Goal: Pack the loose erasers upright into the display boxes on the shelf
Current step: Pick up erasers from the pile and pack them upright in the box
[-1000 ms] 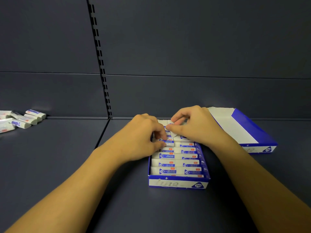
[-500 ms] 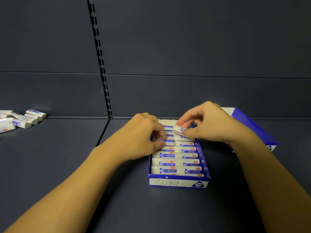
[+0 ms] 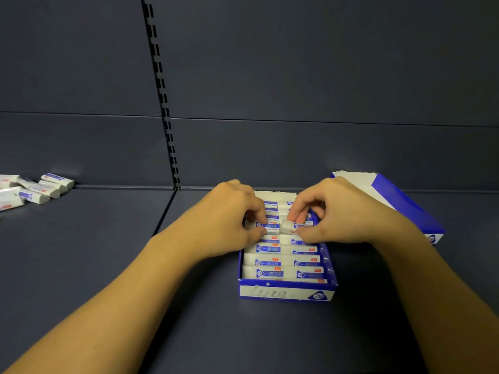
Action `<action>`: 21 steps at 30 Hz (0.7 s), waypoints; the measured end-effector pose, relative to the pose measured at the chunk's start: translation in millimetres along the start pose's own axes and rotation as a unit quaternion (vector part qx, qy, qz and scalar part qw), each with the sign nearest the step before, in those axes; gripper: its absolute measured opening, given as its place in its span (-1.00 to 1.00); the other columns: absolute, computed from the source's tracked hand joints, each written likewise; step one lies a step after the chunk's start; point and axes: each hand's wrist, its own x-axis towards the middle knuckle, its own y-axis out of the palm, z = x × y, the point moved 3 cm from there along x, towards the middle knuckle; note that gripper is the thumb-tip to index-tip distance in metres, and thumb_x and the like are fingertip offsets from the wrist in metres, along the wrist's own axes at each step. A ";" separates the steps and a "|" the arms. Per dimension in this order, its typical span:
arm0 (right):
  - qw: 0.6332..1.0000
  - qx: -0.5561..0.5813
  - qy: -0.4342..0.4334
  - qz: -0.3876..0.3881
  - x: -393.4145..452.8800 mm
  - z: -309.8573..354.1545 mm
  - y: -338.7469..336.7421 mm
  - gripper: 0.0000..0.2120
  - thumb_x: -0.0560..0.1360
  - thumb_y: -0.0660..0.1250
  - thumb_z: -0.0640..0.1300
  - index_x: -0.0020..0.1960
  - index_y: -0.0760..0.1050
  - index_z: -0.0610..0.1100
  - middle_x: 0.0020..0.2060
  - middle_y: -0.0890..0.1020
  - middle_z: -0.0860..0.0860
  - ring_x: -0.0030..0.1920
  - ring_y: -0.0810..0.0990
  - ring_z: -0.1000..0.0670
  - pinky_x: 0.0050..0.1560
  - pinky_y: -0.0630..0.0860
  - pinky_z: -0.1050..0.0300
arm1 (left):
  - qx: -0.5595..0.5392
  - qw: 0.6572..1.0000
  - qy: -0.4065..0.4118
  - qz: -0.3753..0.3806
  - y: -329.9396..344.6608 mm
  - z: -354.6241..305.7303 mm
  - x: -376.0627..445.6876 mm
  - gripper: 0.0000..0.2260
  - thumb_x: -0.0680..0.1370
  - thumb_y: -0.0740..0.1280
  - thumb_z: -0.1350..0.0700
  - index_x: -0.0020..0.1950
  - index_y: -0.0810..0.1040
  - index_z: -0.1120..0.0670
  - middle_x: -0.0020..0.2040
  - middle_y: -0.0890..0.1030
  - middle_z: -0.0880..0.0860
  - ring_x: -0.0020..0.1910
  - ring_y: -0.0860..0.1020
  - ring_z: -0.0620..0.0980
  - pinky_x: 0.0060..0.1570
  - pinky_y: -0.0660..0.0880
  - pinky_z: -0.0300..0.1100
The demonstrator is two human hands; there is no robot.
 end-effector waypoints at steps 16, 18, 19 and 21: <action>0.996 -0.086 -0.026 -0.010 0.8 1.1 0.9 -0.74 0.43 0.52 0.08 0.11 0.66 0.12 -0.09 0.52 0.30 -0.09 0.54 0.25 -0.18 0.36 0.50 | 0.004 1.000 0.002 0.007 -0.1 0.2 -0.6 -0.86 0.51 0.45 -0.08 0.01 0.66 -0.08 -0.02 0.58 -0.15 0.02 0.44 -0.18 0.06 0.47 -0.21; 0.996 -0.087 -0.027 -0.013 -0.1 1.1 0.0 -0.74 0.42 0.52 0.08 0.10 0.66 0.11 -0.09 0.53 0.30 -0.09 0.55 0.25 -0.21 0.35 0.51 | 0.005 1.000 0.004 0.004 0.2 0.5 -0.5 -0.87 0.51 0.45 -0.08 0.01 0.66 -0.09 -0.02 0.58 -0.15 0.02 0.44 -0.17 0.06 0.48 -0.19; 0.996 -0.086 -0.027 -0.013 -0.4 1.2 0.0 -0.73 0.42 0.52 0.08 0.11 0.66 0.11 -0.09 0.53 0.29 -0.09 0.55 0.24 -0.21 0.37 0.51 | 0.007 1.000 0.004 0.005 0.4 0.6 -0.5 -0.87 0.51 0.45 -0.09 0.01 0.66 -0.09 -0.02 0.58 -0.15 0.02 0.44 -0.17 0.07 0.47 -0.19; 0.996 -0.088 -0.031 -0.012 -0.2 0.9 0.5 -0.72 0.43 0.51 0.08 0.12 0.66 0.11 -0.08 0.53 0.29 -0.09 0.55 0.22 -0.17 0.39 0.50 | 0.007 1.000 0.003 0.004 0.8 0.6 -0.6 -0.87 0.51 0.44 -0.08 0.01 0.66 -0.09 -0.02 0.58 -0.15 0.02 0.44 -0.17 0.07 0.48 -0.19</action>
